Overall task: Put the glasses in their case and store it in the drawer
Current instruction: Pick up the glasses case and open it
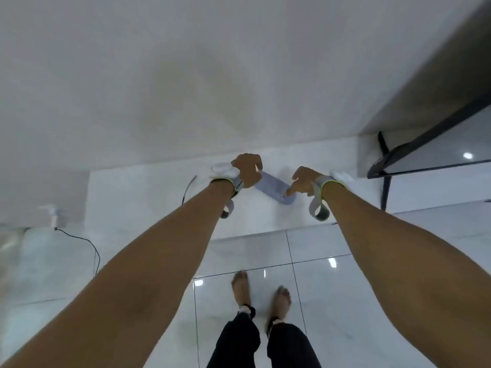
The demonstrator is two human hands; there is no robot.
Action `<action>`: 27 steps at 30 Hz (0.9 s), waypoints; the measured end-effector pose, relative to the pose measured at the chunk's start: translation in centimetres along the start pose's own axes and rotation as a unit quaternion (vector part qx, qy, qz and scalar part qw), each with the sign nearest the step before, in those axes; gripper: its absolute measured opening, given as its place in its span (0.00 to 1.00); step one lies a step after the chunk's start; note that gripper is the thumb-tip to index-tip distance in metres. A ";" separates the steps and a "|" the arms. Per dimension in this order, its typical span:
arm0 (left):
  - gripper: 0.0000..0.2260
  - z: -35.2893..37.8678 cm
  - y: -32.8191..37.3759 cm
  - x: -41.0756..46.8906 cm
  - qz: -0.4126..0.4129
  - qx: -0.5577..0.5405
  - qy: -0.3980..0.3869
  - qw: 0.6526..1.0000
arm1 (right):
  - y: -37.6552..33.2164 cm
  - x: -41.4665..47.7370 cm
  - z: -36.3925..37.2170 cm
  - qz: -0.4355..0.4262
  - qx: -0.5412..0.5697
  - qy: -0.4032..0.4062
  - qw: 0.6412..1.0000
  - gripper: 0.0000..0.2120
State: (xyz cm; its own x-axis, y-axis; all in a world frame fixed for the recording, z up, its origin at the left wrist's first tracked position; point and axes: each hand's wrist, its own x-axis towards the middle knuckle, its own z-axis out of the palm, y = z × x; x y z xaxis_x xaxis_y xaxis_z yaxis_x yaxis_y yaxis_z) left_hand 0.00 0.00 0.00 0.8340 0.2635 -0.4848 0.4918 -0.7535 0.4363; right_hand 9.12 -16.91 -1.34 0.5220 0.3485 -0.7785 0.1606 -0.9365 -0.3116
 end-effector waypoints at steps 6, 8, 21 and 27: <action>0.28 6.8 -2.2 4.3 0.068 0.173 -0.036 0.982 | 2.5 5.1 7.8 0.058 0.018 0.095 0.994 0.47; 0.34 7.8 -3.0 5.7 0.117 0.177 -0.046 0.976 | 3.1 6.3 8.9 0.048 0.042 0.129 0.990 0.45; 0.28 10.0 -7.0 3.7 0.088 0.188 0.043 0.977 | 2.7 7.7 9.3 -0.070 0.091 0.200 0.973 0.32; 0.26 12.7 -6.8 2.2 0.062 0.115 0.037 0.991 | 5.6 7.9 11.2 -0.128 0.134 0.180 0.966 0.36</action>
State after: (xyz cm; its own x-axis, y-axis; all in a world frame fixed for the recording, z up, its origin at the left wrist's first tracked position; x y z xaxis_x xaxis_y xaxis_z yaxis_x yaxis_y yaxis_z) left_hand -4.68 -1.94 -13.64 0.9049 0.1977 -0.3770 0.3214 -0.8980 0.3005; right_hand 4.74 -18.99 -15.39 0.7587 0.4872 -0.4325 0.1258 -0.7609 -0.6365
